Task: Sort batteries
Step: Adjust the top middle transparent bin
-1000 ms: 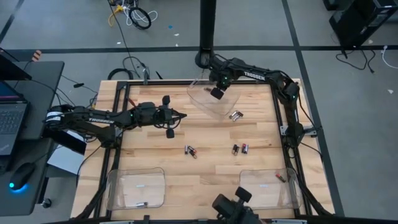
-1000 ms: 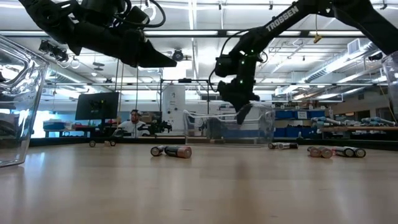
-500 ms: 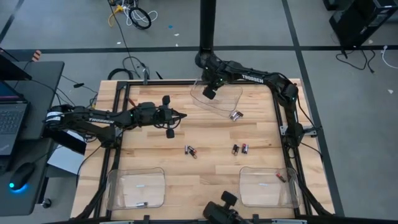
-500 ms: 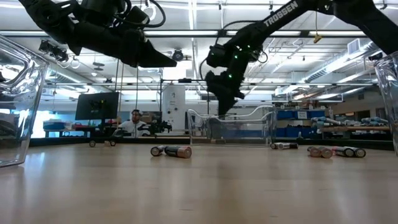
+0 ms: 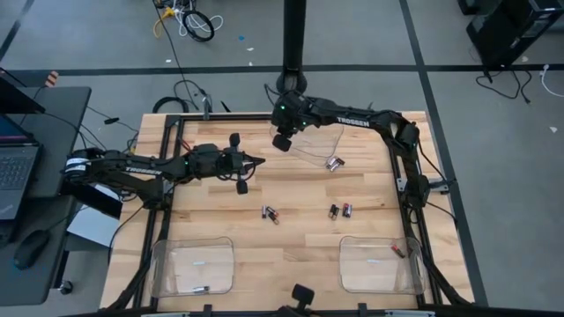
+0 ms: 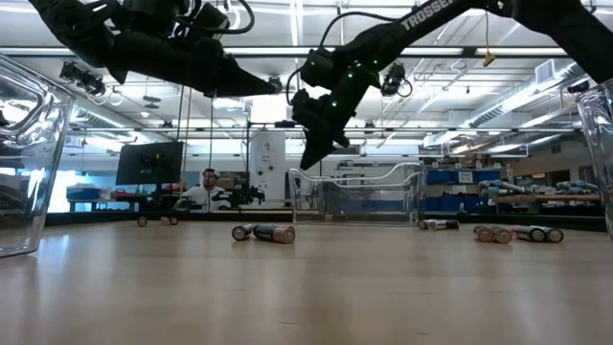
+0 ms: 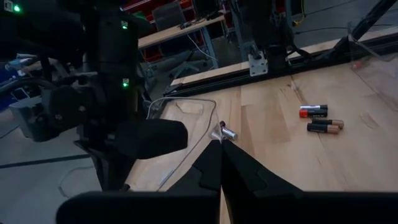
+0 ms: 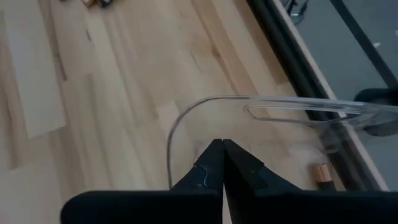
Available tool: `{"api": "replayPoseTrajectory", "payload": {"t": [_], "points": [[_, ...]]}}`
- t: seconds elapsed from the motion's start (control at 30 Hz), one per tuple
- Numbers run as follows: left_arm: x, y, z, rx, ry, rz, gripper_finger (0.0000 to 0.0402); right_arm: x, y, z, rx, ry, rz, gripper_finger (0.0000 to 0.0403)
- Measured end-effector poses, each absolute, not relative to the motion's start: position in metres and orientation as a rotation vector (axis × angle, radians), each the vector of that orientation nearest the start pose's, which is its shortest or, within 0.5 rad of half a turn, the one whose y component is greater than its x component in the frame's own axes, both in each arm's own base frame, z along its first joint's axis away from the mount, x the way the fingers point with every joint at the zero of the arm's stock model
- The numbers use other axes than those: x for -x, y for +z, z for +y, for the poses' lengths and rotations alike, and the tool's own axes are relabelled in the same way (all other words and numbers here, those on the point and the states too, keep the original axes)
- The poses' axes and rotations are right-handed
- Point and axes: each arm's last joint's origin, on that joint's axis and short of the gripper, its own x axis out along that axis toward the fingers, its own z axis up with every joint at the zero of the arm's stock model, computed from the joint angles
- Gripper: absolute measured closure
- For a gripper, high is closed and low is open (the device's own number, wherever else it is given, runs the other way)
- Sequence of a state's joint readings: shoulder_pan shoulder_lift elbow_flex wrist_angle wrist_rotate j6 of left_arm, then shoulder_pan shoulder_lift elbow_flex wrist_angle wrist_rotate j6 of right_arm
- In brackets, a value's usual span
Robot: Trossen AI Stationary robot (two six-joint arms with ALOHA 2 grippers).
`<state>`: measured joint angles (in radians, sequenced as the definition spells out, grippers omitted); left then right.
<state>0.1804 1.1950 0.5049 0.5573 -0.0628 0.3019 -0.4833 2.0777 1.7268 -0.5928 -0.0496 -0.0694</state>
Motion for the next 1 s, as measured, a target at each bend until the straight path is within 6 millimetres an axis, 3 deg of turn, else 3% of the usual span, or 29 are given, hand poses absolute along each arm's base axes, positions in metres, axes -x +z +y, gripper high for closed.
{"api": "replayPoseTrajectory", "payload": {"t": [0.23,0.7,0.83,1.0], "points": [[-0.242,0.227,0.046,-0.292,0.221,0.169,0.0389,-0.406,0.227,-0.207,-0.2,-0.353,0.921,0.0391],[-0.242,0.226,0.046,-0.292,0.222,0.17,0.0389,-0.417,0.23,-0.181,-0.142,-0.21,0.91,0.0392],[-0.242,0.226,0.046,-0.292,0.22,0.178,0.0389,-0.402,0.255,-0.163,-0.093,-0.192,0.978,0.0392],[-0.241,0.225,0.046,-0.291,0.219,0.187,0.0389,-0.355,0.292,-0.148,-0.108,-0.292,1.177,0.0392]]}}
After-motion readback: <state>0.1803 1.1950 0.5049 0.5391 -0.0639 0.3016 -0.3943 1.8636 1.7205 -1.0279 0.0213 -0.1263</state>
